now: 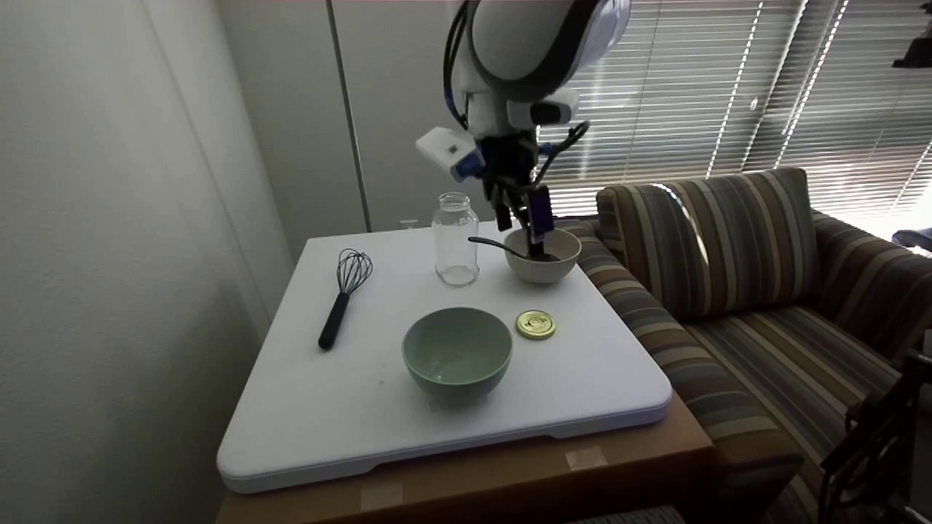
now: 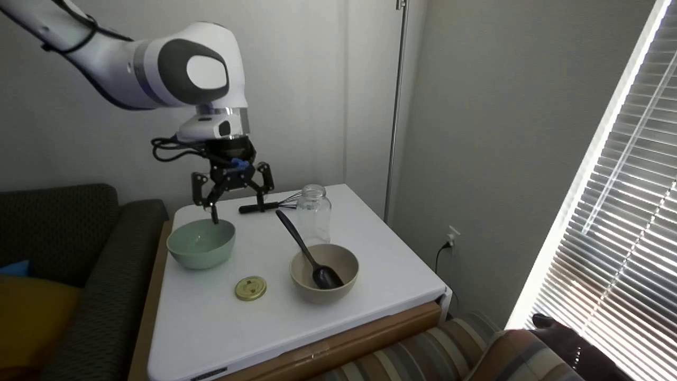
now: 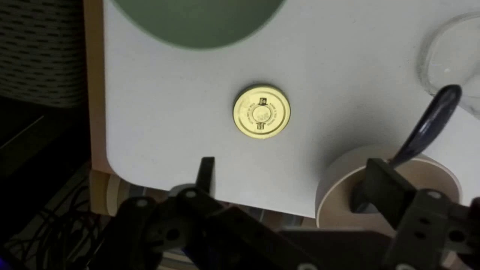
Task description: Remove the lid from the bottle and put it on the table
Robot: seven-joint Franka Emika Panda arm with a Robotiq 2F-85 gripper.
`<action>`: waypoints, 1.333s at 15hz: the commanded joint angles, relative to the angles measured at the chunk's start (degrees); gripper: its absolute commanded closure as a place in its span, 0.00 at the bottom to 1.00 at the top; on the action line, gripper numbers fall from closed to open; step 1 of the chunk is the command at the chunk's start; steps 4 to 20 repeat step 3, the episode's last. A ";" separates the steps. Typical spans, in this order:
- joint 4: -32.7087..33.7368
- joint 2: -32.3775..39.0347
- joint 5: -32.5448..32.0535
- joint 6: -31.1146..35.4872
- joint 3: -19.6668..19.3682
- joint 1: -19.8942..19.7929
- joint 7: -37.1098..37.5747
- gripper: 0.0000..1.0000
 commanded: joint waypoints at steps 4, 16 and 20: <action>-0.85 -4.73 -2.95 -4.01 2.69 -1.08 0.23 0.00; -0.85 -4.73 -2.95 -4.01 2.69 -1.08 0.23 0.00; -0.85 -4.73 -2.95 -4.01 2.69 -1.08 0.23 0.00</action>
